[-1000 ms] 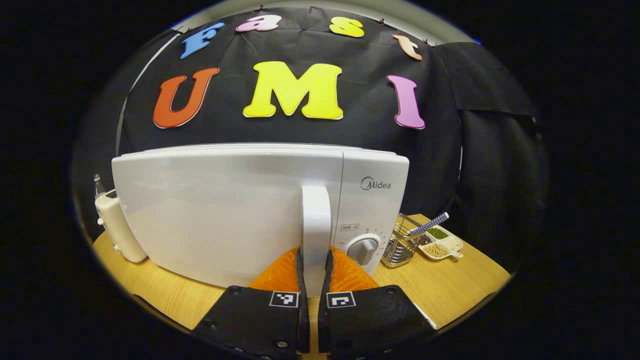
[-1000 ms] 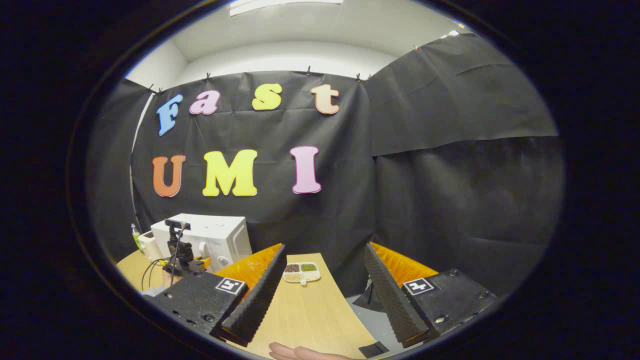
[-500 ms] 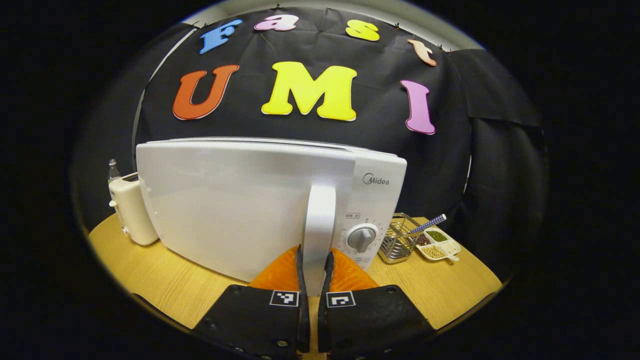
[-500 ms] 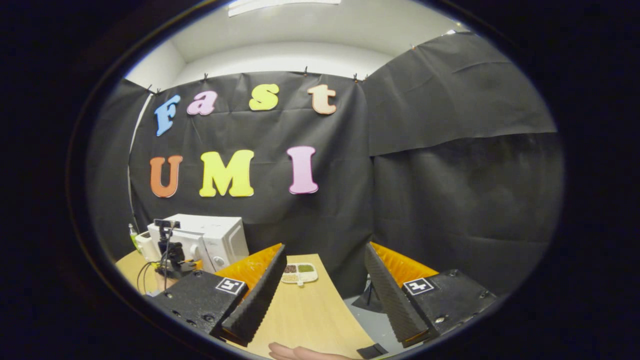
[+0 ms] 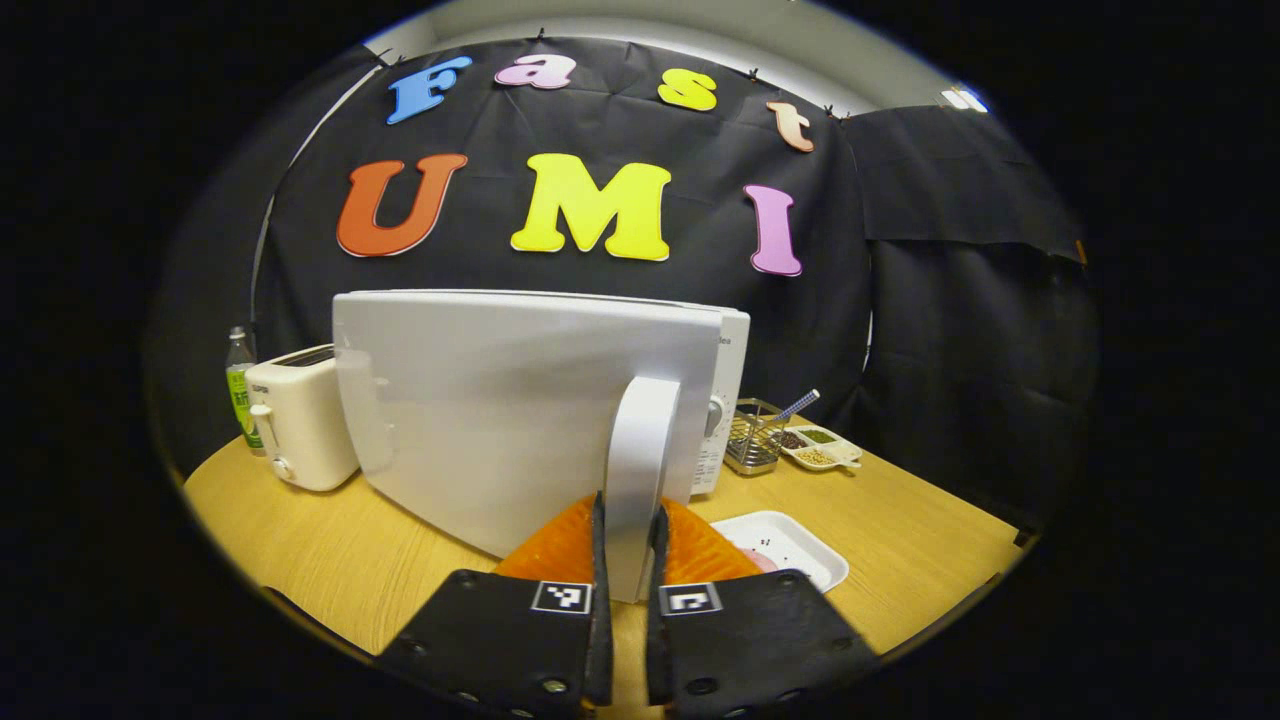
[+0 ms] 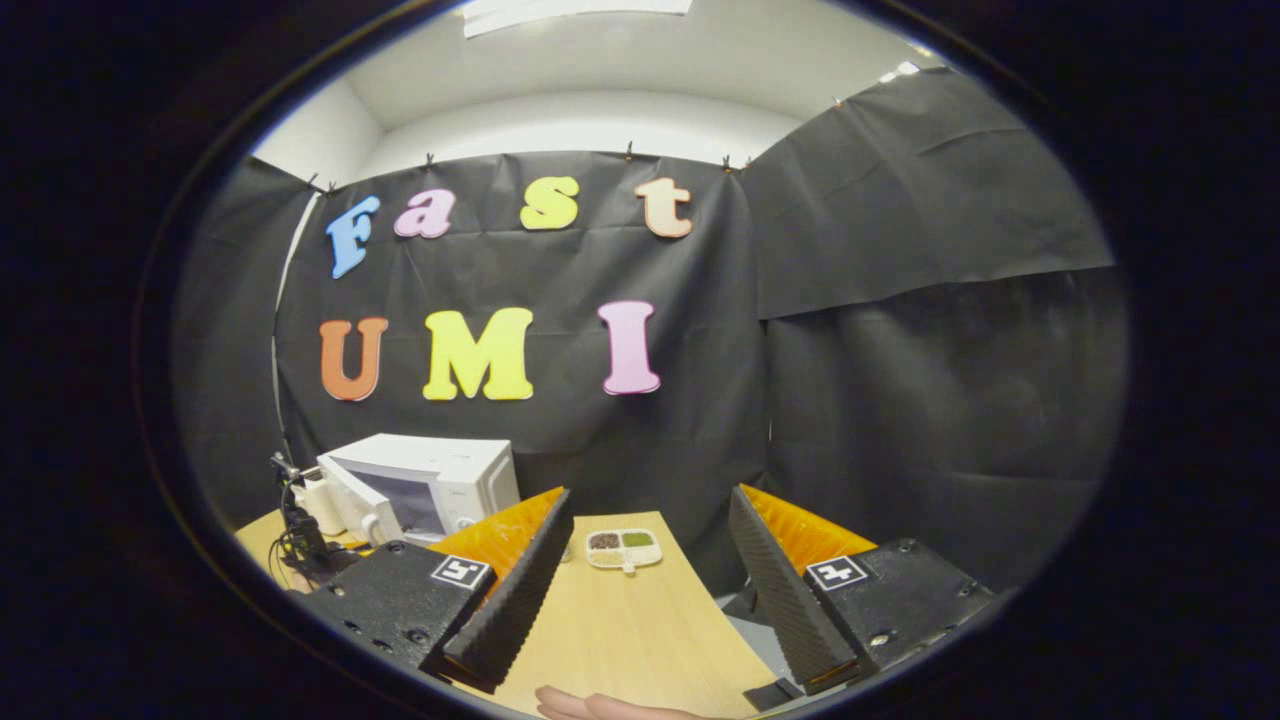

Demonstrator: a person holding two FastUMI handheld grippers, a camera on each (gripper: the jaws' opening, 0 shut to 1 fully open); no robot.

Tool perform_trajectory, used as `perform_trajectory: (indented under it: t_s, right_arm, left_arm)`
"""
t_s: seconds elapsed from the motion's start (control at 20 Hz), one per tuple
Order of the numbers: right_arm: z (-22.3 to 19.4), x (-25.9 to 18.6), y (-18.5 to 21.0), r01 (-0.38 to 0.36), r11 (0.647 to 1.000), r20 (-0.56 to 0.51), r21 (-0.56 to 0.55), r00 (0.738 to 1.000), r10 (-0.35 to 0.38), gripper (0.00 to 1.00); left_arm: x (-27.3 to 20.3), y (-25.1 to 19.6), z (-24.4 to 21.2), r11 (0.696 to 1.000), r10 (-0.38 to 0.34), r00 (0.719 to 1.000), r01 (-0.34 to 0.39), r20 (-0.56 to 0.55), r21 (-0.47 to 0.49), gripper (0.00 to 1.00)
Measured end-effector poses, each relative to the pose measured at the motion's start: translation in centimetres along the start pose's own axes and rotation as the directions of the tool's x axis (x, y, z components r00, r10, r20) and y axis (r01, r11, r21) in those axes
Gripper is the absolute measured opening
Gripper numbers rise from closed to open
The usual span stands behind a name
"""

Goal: Open the microwave oven with the left hand, put the food in, and close the microwave oven.

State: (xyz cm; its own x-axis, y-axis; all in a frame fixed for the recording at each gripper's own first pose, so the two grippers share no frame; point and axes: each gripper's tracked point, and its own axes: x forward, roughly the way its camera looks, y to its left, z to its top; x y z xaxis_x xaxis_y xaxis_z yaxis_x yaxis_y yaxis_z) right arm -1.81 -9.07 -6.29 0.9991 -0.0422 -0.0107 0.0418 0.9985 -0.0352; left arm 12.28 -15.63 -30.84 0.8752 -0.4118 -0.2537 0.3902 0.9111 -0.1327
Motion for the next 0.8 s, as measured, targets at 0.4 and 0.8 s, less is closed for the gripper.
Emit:
perform_trajectory:
  t_s: [0.4, 0.8]
  right_arm:
    - [-0.4, -2.1, 4.6, -0.062, 0.998, 0.009, -0.019, 0.998, 0.062, 1.00]
    - [-1.8, 0.1, 10.0, -0.169, 0.984, -0.046, -0.049, 0.985, 0.167, 0.94]
  left_arm:
    - [-9.8, 7.6, -0.6, 0.991, 0.134, 0.989, -0.135, 0.064, 0.011, 0.25]
    - [-20.4, 14.8, 0.4, 0.934, 0.356, 0.932, -0.353, 0.065, -0.049, 0.93]
